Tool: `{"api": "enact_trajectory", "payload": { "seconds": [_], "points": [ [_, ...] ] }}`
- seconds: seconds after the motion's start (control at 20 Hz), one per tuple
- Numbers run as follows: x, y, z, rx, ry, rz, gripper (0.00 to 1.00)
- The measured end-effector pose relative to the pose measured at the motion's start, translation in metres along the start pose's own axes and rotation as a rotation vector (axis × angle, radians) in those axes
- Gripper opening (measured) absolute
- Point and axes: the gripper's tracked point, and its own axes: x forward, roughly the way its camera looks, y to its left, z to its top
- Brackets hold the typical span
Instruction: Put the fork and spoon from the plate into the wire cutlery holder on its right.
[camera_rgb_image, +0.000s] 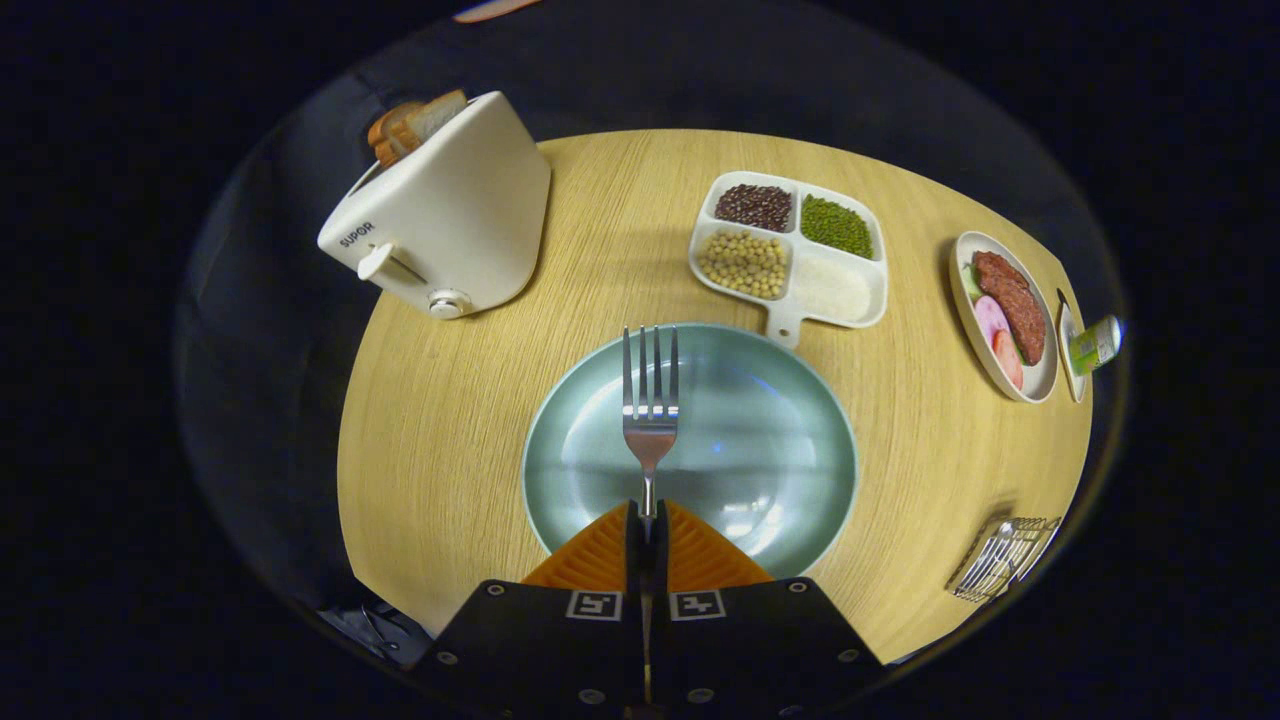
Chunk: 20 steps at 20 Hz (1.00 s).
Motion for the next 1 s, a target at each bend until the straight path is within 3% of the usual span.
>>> {"api": "enact_trajectory", "payload": {
  "seconds": [0.3, 0.55, 1.0],
  "points": [
    [-0.068, -0.067, -0.008, 0.082, -0.106, -0.015, 0.03],
    [-0.112, -0.144, -0.036, 0.164, -0.168, -0.077, 0.03],
    [-0.156, -0.246, -0.099, 0.257, -0.161, -0.166, 0.03]
  ]
}}
